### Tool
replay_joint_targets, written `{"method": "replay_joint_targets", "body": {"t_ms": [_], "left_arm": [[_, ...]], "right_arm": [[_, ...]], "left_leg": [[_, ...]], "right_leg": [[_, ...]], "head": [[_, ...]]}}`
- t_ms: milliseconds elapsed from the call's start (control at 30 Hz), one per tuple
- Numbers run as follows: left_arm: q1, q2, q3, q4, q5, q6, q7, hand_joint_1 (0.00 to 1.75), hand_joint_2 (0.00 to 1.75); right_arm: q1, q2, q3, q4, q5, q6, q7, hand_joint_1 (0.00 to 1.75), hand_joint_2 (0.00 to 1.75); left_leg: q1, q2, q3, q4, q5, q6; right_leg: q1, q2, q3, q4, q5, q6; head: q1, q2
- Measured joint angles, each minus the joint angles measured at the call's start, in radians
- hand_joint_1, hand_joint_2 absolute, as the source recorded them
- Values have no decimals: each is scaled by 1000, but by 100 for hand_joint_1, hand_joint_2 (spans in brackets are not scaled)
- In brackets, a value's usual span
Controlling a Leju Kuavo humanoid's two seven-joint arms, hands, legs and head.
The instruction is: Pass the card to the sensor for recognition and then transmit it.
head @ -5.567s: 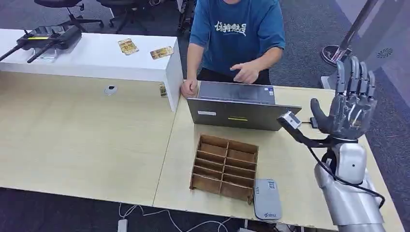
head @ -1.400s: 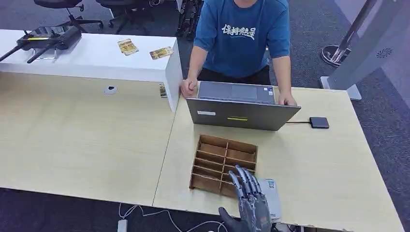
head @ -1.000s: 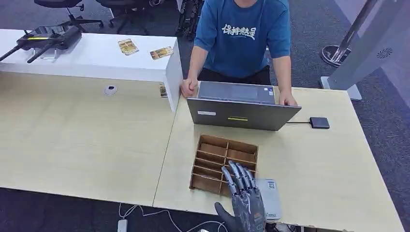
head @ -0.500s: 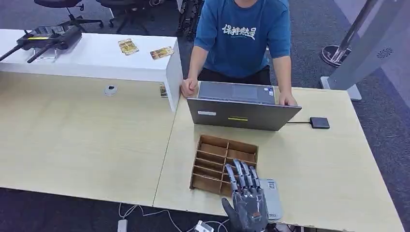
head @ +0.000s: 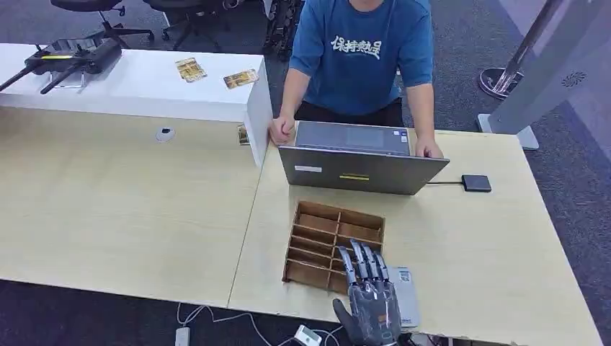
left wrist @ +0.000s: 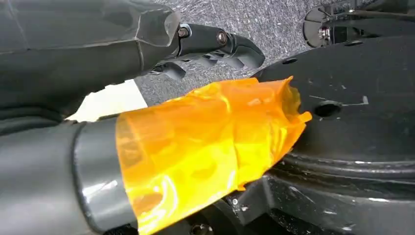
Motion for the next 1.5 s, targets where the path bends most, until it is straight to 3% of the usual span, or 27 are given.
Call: {"method": "replay_joint_targets", "body": {"t_ms": [233, 867, 1233, 1500], "left_arm": [[0, -8, 0, 0, 15, 10, 3, 0, 0], [0, -14, 0, 0, 29, 14, 8, 0, 0], [0, -14, -2, 0, 37, 15, 13, 0, 0], [0, -13, -15, 0, 45, 14, 14, 0, 0]], "right_arm": [[0, 0, 0, -22, 4, 65, 57, 0, 175], [-9, 0, -2, -39, 12, 89, 87, 0, 175], [-31, 0, -3, -23, 19, 162, 117, 0, 175], [-45, 0, -4, 8, 22, 171, 129, 0, 175]], "left_leg": [[0, 0, 0, 0, 0, 0], [0, 0, 0, 0, 0, 0], [0, 0, 0, 0, 0, 0], [0, 0, 0, 0, 0, 0]], "right_leg": [[0, 0, 0, 0, 0, 0], [0, 0, 0, 0, 0, 0], [0, 0, 0, 0, 0, 0], [0, 0, 0, 0, 0, 0]], "head": [[0, 0], [0, 0], [0, 0], [0, 0]]}}
